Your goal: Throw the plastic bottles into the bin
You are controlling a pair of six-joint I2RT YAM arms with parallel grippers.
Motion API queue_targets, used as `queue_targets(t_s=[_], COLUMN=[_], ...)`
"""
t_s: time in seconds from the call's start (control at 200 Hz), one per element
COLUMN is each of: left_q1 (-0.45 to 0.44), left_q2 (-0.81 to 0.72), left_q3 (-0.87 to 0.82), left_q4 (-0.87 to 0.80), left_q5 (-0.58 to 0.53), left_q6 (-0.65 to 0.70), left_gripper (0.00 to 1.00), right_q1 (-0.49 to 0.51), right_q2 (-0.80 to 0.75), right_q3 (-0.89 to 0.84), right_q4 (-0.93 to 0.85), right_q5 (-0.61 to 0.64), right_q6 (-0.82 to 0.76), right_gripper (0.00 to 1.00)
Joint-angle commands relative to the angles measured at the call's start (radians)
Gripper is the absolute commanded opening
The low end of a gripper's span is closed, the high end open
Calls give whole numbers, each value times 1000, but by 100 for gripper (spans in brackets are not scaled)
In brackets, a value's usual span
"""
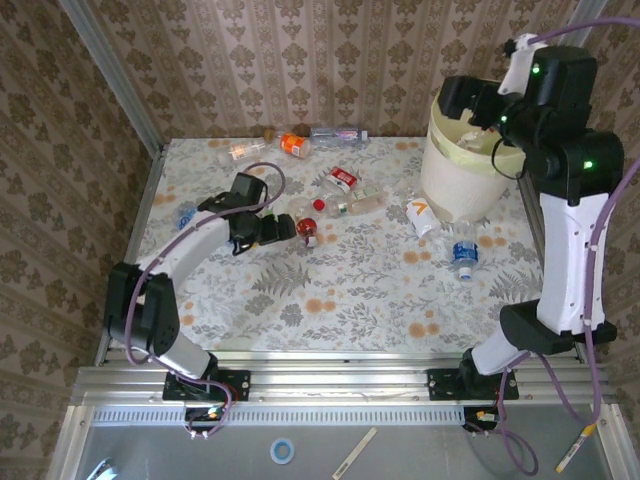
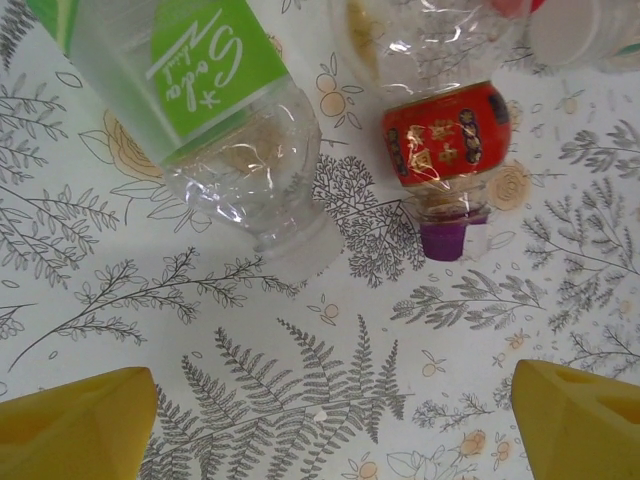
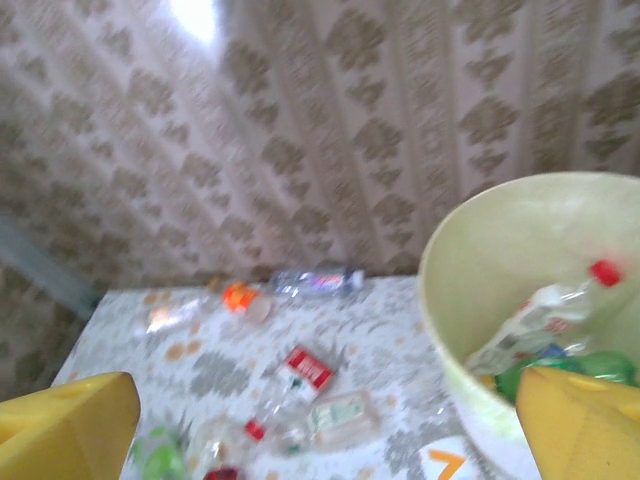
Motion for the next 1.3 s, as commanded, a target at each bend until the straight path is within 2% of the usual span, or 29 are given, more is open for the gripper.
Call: queue_targets(t_s=[0.0,0.21,0.385,0.655,0.97,1.295], left_q1=[7,6,6,7,11,14], left_q2=[46,136,207,296,336,254], left_q3=[47,77,104,131,141,67], left_q4=[-38,-28,-21,-19,-44,-29], left_q5=[-11,-15,-10,-42,-67,-43], left_q6=[-25,-34,-37,-11,33,85], left_gripper=[89,84,80,73,49,23], right_q1=[72,164,173,174,175,175], right_q2=[-24,-100,-158,-203,-222,-237], right_q3=[-72,-220,-332,-390,-423,-458], right_q4=[-37,-7,34,49,64,56], right_q5=[-50,-43,-36,-40,-31,-22], right_q6=[-24,-16,9,13,3,7], right_gripper=[99,100,100,100,100,100])
